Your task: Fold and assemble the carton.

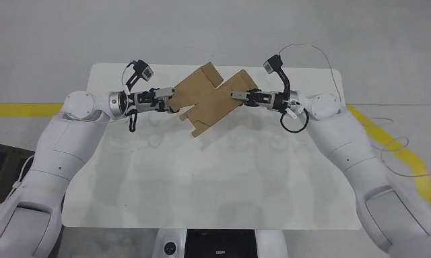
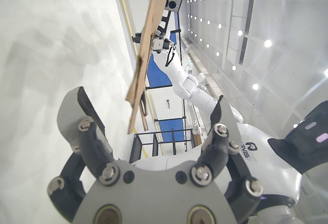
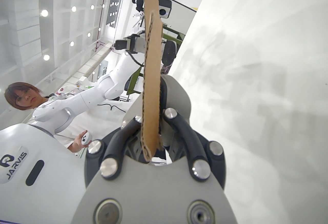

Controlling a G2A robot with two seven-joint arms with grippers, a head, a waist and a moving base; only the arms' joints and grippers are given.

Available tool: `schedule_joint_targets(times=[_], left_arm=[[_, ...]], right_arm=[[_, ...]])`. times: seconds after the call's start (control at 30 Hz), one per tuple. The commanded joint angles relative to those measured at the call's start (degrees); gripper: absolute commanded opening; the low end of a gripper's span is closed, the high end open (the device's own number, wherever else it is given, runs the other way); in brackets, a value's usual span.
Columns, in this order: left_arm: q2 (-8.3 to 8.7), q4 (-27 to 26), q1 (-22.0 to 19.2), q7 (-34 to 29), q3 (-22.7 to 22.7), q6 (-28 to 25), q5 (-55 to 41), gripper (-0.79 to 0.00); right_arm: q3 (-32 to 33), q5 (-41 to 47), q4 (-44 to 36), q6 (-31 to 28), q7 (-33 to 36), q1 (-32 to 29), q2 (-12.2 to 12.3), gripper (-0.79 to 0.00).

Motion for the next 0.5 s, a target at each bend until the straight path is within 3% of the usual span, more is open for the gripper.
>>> schedule_joint_targets(times=[0.0, 0.27, 0.47], left_arm=[[-0.09, -0.35, 0.09, -0.12, -0.37, 0.10, -0.12, 0.000], [0.02, -0.41, 0.66, -2.52, -2.39, 1.20, -0.27, 0.000], [0.19, -0.92, 0.76, -4.36, -4.42, 2.32, -1.40, 0.000]], right_arm=[[0.06, -1.62, 0.29, 0.08, -1.38, 0.08, -0.17, -0.785], [0.95, -8.38, 0.40, 0.07, -8.37, -0.11, -0.46, -0.785], [1.22, -11.07, -0.58, 0.48, -9.50, -0.62, -0.71, -0.785]])
